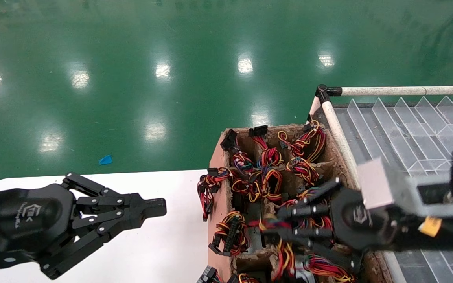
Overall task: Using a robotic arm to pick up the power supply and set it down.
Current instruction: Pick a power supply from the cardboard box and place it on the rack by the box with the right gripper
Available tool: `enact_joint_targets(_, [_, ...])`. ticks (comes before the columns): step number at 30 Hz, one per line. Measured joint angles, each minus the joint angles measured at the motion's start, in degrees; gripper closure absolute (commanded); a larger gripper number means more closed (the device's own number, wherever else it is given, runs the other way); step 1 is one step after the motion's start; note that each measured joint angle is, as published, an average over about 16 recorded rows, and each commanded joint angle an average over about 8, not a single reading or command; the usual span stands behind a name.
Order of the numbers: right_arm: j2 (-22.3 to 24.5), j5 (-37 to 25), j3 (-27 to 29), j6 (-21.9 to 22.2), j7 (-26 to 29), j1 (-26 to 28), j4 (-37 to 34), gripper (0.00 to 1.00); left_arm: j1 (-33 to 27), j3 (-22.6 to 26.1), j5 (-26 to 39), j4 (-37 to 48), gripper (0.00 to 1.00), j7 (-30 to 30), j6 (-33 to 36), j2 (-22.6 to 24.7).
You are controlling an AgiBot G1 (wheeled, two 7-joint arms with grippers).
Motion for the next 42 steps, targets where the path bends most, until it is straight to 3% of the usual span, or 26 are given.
enact_joint_targets(8, [-1.28, -1.75, 0.79, -0.61, 1.18, 11.65, -0.19, 1.00, 0.00, 0.00, 0.00, 0.00, 1.00, 0.00, 0.00, 0.00])
enact_joint_targets(16, [-4.39, -5.47, 0.63, -0.47, -1.86, 24.14, -6.63, 1.00, 0.00, 0.00, 0.00, 0.00, 1.00, 0.00, 0.00, 0.00])
enact_joint_targets(30, [-8.76, -15.41, -1.05, 1.98, -19.19, 38.90, -30.62, 1.00, 0.00, 0.00, 0.00, 0.00, 1.00, 0.00, 0.00, 0.00])
enact_joint_targets(42, [-7.79, -25.20, -4.42, 8.38, -31.91, 45.93, -51.13, 1.00, 0.00, 0.00, 0.00, 0.00, 1.00, 0.00, 0.00, 0.00])
